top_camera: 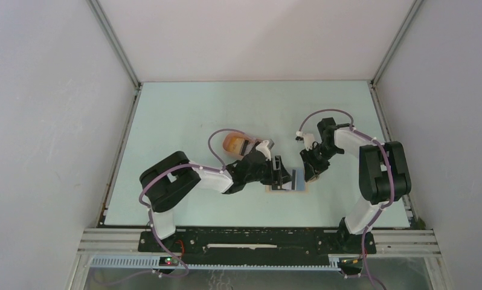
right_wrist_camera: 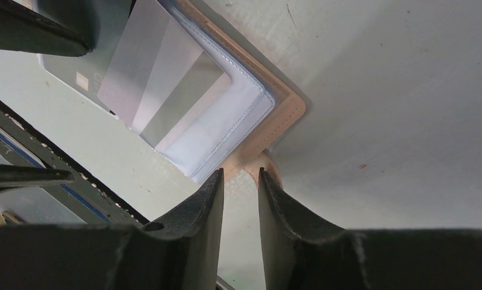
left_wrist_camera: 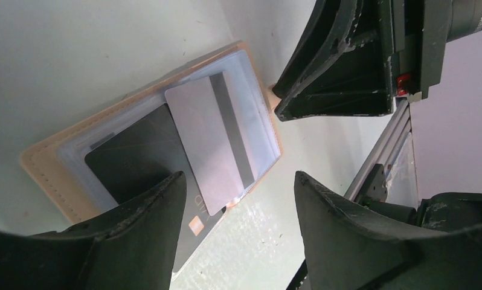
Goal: Put the credit cards into the card holder
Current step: Turn over the card slot in the card holder.
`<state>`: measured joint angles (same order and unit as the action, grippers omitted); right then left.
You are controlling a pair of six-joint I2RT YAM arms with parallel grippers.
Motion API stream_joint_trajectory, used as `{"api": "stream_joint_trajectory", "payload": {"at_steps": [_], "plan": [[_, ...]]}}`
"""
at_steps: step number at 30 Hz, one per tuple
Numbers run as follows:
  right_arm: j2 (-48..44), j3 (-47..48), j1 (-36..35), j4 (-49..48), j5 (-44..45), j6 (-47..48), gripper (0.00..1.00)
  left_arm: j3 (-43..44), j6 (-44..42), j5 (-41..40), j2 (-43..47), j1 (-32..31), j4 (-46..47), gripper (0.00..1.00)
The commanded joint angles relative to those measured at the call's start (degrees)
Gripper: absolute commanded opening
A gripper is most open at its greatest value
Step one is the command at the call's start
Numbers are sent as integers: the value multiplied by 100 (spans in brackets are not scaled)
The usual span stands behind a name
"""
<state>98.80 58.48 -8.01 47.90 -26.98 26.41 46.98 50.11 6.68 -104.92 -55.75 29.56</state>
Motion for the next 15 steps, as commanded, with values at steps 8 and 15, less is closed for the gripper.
{"api": "stream_joint_trajectory", "payload": {"at_steps": [8, 15], "plan": [[82, 207, 9, 87, 21, -77, 34, 499, 240, 180, -345, -33, -275, 70], [95, 208, -4, 88, 27, -84, 34, 574, 307, 242, -452, -33, -343, 70]]}}
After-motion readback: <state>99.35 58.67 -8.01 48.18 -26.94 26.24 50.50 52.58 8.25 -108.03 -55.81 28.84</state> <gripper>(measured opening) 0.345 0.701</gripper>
